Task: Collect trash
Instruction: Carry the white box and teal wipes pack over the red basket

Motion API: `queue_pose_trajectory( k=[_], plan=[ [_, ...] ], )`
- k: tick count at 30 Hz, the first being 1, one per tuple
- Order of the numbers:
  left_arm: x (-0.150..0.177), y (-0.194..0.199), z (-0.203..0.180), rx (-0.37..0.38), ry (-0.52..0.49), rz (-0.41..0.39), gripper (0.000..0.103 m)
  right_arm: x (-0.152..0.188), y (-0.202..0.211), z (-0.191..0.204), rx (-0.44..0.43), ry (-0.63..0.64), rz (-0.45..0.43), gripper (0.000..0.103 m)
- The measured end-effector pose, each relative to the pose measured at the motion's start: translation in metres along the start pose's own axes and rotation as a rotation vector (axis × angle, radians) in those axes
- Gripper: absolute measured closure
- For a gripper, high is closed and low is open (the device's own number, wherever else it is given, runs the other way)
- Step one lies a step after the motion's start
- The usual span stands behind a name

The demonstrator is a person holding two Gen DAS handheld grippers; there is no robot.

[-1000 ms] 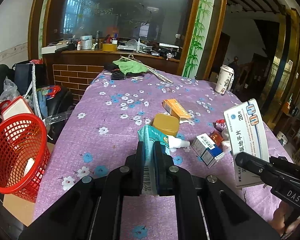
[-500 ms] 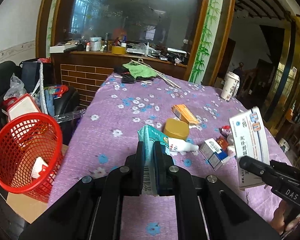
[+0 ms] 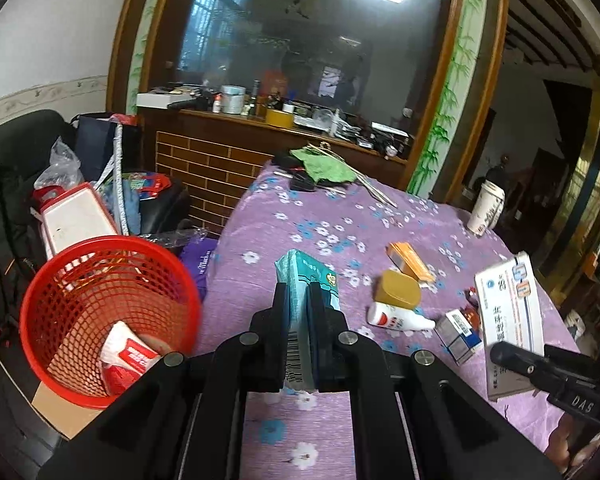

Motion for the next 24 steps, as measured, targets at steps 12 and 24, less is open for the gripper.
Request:
queue_pose_trajectory(
  k=[12, 24],
  plan=[
    [-0.034, 0.030, 0.074, -0.112, 0.063, -0.066, 0.095, -0.033, -0.036, 0.057, -0.140, 0.072, 0.040, 0.089],
    [-0.060, 0.047, 0.135, -0.204, 0.117, -0.119, 0.095, -0.082, -0.081, 0.124, -0.253, 0.159, 0.067, 0.089]
  ],
)
Point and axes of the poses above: each gripper's, at about its wrist camera, not at the fingertips, and y roughly against the way its jaws point, z to its left, x to its underside, the point moved 9 cm from there along -y, roughly the way its jaws point, and after that the axes turned 15 degrees about y, right-handed, at the moved point
